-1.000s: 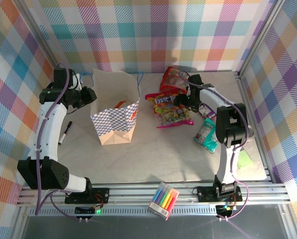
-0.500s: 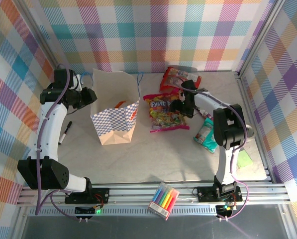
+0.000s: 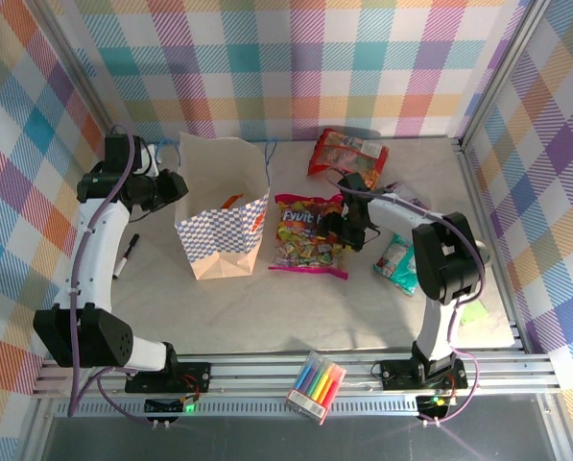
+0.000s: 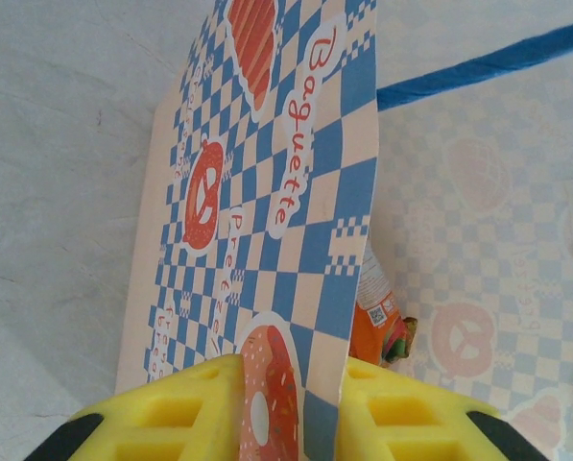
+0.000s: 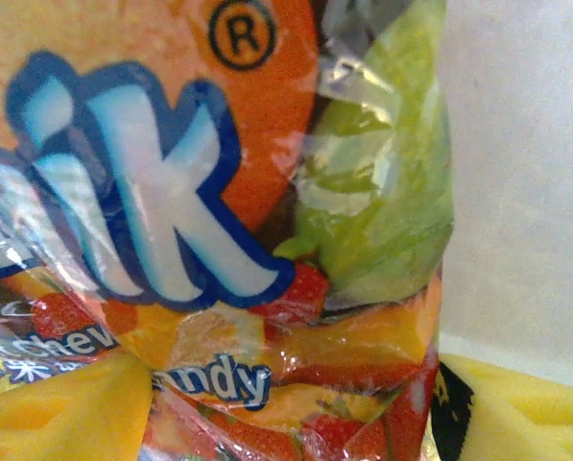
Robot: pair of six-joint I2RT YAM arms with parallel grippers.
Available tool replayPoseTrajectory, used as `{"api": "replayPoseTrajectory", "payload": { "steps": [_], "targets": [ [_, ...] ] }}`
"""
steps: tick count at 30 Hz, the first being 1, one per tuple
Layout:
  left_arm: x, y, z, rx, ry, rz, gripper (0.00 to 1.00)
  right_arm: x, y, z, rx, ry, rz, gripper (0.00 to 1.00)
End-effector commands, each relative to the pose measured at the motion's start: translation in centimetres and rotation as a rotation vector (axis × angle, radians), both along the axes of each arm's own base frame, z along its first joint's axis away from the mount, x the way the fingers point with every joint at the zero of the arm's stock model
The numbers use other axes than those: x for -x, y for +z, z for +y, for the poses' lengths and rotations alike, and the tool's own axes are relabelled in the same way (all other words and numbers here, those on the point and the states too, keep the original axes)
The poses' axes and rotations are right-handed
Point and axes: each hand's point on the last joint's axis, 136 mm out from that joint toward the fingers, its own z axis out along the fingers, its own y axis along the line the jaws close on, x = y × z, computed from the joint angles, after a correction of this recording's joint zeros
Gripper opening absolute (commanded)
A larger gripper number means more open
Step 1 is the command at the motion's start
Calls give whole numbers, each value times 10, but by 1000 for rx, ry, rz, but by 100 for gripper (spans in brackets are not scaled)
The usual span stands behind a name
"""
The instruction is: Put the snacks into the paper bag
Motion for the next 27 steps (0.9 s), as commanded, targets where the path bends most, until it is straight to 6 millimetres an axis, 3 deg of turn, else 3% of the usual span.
{"api": "replayPoseTrajectory", "payload": {
  "steps": [1,5,9,22,27],
  "targets": [
    [6,10,2,21,14,-25,28,24,2,-9,43,17,47,81],
    [7,10,2,19,13,-28,28,7,16,-29,162,59,-52,88],
    [8,9,3,15,15,-23,28,-10,23,-22,141,113,-142,99],
    [8,8,6,4,29,-13,28,-24,23,-1,-99,87,-189,99],
    [9,8,6,2,33,-9,28,-22,19,20,-243,117,-161,99]
  ]
}}
